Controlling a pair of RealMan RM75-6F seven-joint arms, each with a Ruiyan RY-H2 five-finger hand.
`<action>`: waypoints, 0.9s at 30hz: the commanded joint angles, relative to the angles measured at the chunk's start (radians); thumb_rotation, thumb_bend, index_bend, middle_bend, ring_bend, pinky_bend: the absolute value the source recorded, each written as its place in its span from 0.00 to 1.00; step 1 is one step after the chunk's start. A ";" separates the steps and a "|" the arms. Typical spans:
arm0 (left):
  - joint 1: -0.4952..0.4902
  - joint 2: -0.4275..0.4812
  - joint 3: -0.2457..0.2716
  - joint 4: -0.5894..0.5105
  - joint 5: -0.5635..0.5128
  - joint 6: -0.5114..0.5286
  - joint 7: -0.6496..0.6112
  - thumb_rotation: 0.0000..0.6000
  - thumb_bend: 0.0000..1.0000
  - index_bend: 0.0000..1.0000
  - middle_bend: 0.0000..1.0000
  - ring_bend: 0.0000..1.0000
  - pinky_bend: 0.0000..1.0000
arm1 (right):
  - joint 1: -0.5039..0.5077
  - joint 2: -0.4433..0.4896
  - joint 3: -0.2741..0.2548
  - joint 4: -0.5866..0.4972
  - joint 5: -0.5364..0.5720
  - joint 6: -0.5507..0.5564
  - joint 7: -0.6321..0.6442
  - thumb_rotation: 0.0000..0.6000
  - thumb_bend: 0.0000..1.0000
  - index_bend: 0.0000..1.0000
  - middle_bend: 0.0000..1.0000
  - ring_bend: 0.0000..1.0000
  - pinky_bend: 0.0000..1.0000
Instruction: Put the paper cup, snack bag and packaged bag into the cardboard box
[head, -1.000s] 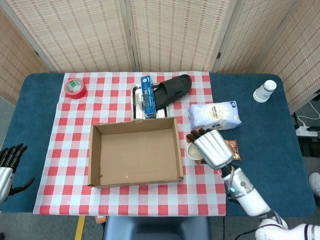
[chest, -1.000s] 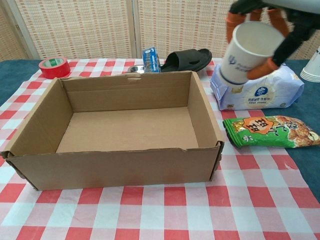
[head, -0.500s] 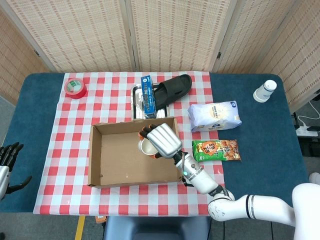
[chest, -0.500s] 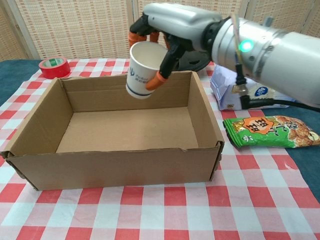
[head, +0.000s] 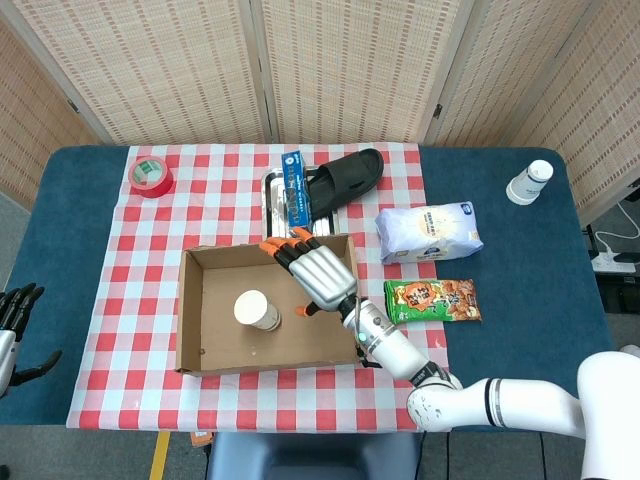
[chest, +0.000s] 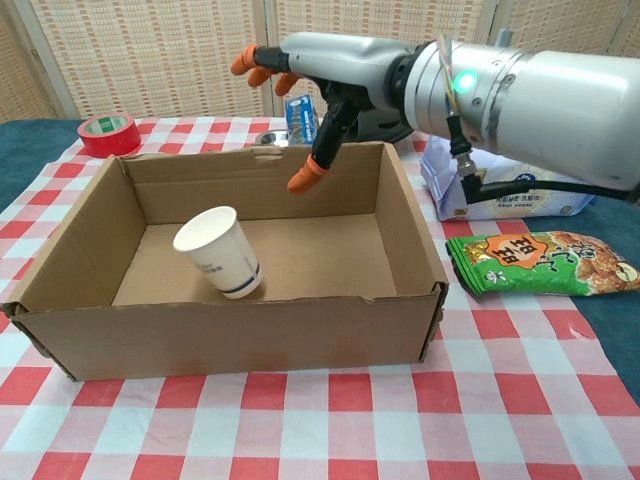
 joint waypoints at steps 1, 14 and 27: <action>0.002 0.000 0.002 -0.001 0.003 0.002 0.002 1.00 0.22 0.00 0.00 0.00 0.00 | -0.027 0.078 -0.032 -0.066 0.010 0.048 -0.051 1.00 0.00 0.00 0.00 0.00 0.00; -0.002 -0.003 0.006 -0.009 0.005 -0.005 0.022 1.00 0.22 0.00 0.00 0.00 0.00 | -0.317 0.414 -0.268 -0.210 -0.134 0.221 0.071 1.00 0.00 0.03 0.02 0.01 0.16; -0.001 -0.008 0.010 -0.026 0.009 -0.003 0.059 1.00 0.22 0.00 0.00 0.00 0.00 | -0.460 0.318 -0.367 0.209 -0.390 0.230 0.535 1.00 0.00 0.18 0.10 0.03 0.20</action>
